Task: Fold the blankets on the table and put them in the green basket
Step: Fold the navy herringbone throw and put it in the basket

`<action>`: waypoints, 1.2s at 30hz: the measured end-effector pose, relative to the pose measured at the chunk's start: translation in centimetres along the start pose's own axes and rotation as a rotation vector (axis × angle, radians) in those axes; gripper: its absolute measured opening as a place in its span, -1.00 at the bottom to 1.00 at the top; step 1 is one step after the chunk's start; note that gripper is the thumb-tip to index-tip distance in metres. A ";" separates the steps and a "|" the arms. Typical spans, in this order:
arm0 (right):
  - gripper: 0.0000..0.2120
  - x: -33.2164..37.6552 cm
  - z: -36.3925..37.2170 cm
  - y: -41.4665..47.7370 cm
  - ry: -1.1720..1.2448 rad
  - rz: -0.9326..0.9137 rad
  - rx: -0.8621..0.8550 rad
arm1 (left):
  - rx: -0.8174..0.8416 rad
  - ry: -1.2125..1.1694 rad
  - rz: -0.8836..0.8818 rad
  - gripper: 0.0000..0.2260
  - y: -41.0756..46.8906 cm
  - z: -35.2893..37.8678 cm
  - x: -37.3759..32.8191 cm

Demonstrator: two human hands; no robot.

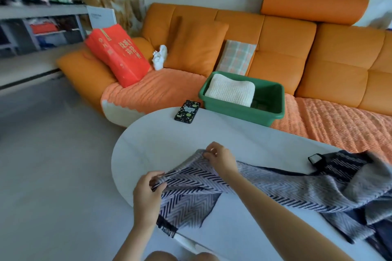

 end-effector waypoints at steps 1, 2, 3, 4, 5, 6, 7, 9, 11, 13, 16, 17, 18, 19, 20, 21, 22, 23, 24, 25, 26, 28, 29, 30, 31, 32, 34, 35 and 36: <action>-0.92 1.5 -0.3 0.4 0.010 -0.034 -0.038 | -0.036 -0.045 -0.030 -0.76 0.4 -0.6 0.4; -0.92 3.1 -0.5 1.0 0.036 -0.074 -0.072 | -0.046 -0.092 -0.075 -0.73 0.8 -1.1 0.9; -0.95 4.6 -0.5 1.6 0.089 -0.111 -0.097 | -0.027 -0.136 -0.135 -0.72 1.2 -1.2 1.3; -0.98 5.8 -0.4 2.3 0.153 -0.142 -0.102 | 0.022 -0.147 -0.188 -0.76 1.5 -1.0 1.9; -0.95 7.1 -0.2 2.8 0.208 -0.171 -0.094 | 0.090 -0.117 -0.216 -0.85 1.6 -0.5 2.2; -0.88 8.2 0.2 3.4 0.242 -0.198 -0.080 | 0.155 -0.072 -0.206 -0.83 1.5 -0.1 2.3; -0.82 9.2 0.6 4.0 0.259 -0.220 -0.068 | 0.196 -0.035 -0.182 -0.72 1.5 0.3 2.3; -0.77 10.7 1.3 5.2 0.258 -0.247 -0.063 | 0.169 -0.027 -0.166 -0.63 1.8 0.0 2.4; -0.82 11.8 2.0 6.4 0.221 -0.260 -0.062 | 0.055 -0.050 -0.173 -0.69 2.9 -1.6 2.7; -0.83 12.6 2.6 7.4 0.207 -0.288 -0.068 | -0.090 -0.064 -0.175 -0.80 4.5 -4.0 3.2; -0.82 14.1 3.5 8.9 0.206 -0.336 -0.076 | -0.249 -0.013 -0.126 -0.92 7.5 -7.7 4.0; -0.82 14.6 3.9 9.5 0.204 -0.350 -0.091 | -0.288 0.028 -0.095 -0.90 8.7 -8.7 4.3; -0.80 14.8 4.4 10.0 0.185 -0.355 -0.120 | -0.309 0.086 -0.062 -0.87 9.9 -9.4 4.6; -0.76 14.8 5.1 10.6 0.145 -0.348 -0.143 | -0.301 0.157 -0.036 -0.81 11.0 -9.7 5.1; -0.69 14.4 6.1 11.2 0.077 -0.326 -0.144 | -0.262 0.244 -0.033 -0.72 11.8 -9.7 5.7; -0.62 13.5 7.6 11.9 -0.031 -0.290 -0.110 | -0.211 0.344 -0.053 -0.62 12.3 -9.4 6.7; -0.57 12.3 9.3 12.4 -0.169 -0.247 -0.043 | -0.166 0.441 -0.068 -0.53 12.5 -9.0 7.5; -0.54 11.0 10.9 12.8 -0.298 -0.204 0.037 | -0.138 0.513 -0.054 -0.48 12.4 -8.6 8.1; -0.56 9.8 12.1 12.9 -0.380 -0.176 0.094 | -0.129 0.557 -0.017 -0.49 12.2 -8.1 8.4; -0.58 9.1 12.7 12.9 -0.407 -0.170 0.118 | -0.135 0.581 0.027 -0.53 11.9 -7.8 8.6; -0.59 8.8 12.9 12.8 -0.400 -0.178 0.118 | -0.145 0.598 0.055 -0.57 11.5 -7.5 8.7; -0.60 8.9 12.6 12.7 -0.380 -0.203 0.090 | -0.156 0.625 0.091 -0.63 11.0 -7.1 8.6; -0.61 9.2 12.5 12.8 -0.376 -0.216 0.072 | -0.156 0.649 0.120 -0.65 10.7 -6.8 8.3; -0.63 9.5 12.3 12.8 -0.367 -0.226 0.058 | -0.153 0.675 0.158 -0.67 10.4 -6.5 7.8; -0.65 9.9 12.3 12.8 -0.354 -0.238 0.050 | -0.140 0.682 0.202 -0.70 10.0 -6.0 7.2; -0.65 10.3 12.5 12.8 -0.342 -0.251 0.052 | -0.120 0.669 0.240 -0.71 9.5 -5.4 6.6; -0.64 11.4 13.4 12.8 -0.326 -0.289 0.079 | -0.074 0.635 0.292 -0.71 8.2 -4.2 5.4; -0.62 12.1 14.0 13.0 -0.312 -0.306 0.090 | -0.048 0.646 0.320 -0.70 7.5 -3.4 5.1; -0.59 12.6 14.5 13.2 -0.279 -0.303 0.094 | -0.006 0.669 0.338 -0.68 7.0 -2.7 5.1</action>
Point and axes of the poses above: each hand's wrist, its own y-axis towards the middle knuckle, its own z-axis out of the palm, x = y × z, the point moved 7 cm from there along y, towards the middle knuckle, and after that the axes turned 5 degrees about z, right-handed, at the moved point
